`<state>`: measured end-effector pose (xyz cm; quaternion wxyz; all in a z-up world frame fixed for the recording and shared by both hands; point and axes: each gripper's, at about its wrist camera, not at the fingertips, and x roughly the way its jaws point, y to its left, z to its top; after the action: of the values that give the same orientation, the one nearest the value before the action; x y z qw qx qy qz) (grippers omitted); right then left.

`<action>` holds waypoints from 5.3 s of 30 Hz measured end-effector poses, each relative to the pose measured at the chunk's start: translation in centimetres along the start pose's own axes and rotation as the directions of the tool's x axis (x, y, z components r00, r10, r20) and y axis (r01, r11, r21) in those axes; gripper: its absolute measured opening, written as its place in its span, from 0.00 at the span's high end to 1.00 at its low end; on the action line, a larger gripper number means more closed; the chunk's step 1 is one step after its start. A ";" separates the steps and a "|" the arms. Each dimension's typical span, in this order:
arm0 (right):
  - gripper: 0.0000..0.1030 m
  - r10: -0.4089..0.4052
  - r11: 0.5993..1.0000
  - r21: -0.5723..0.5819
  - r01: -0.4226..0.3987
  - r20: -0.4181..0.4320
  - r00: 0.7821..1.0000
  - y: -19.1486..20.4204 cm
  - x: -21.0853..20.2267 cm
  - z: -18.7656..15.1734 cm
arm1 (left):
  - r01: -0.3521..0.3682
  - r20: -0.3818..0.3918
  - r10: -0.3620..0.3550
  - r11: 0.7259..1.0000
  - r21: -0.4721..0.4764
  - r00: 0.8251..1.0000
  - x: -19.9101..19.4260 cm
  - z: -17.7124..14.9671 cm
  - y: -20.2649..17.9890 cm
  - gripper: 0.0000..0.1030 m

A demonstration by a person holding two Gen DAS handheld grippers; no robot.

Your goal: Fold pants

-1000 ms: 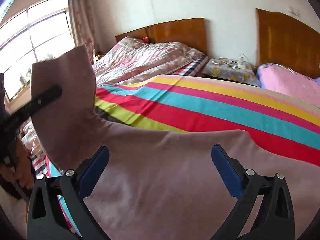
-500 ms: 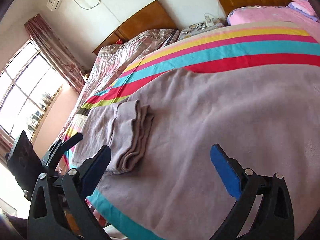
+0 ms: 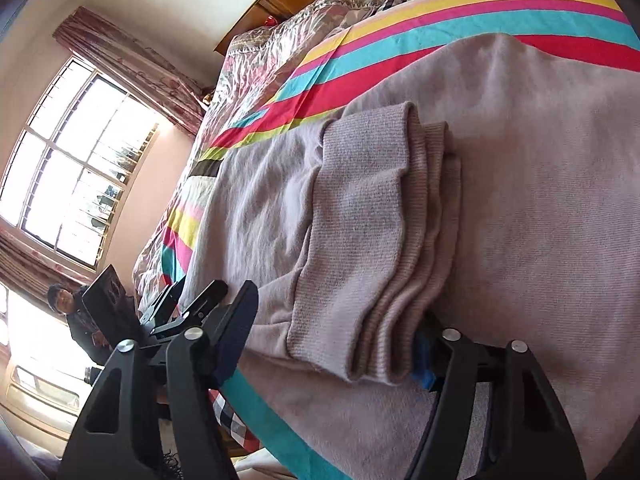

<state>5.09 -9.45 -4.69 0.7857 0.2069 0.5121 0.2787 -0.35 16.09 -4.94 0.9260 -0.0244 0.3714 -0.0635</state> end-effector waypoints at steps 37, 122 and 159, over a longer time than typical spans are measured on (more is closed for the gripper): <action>0.22 -0.292 0.752 -0.592 0.289 0.093 0.952 3.2 1.9 0.3 | 0.138 -0.181 -0.148 0.988 -0.068 0.972 9.2 10.4 -3.6 0.02; 0.56 -0.383 0.806 0.584 0.099 0.386 0.839 -22.5 -24.3 -11.3 | 0.097 -0.180 -0.037 0.937 0.335 0.983 7.7 4.5 -23.1 0.01; 0.79 -0.437 0.893 0.198 0.404 0.591 0.678 -5.5 -24.3 -2.6 | 0.176 0.041 -0.178 0.983 0.051 0.983 -1.9 8.0 -10.4 0.01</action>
<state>-3.82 -29.33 7.71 0.9466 0.1837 0.2648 -0.0064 2.75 6.06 3.11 0.9253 -0.0368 0.3448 -0.1536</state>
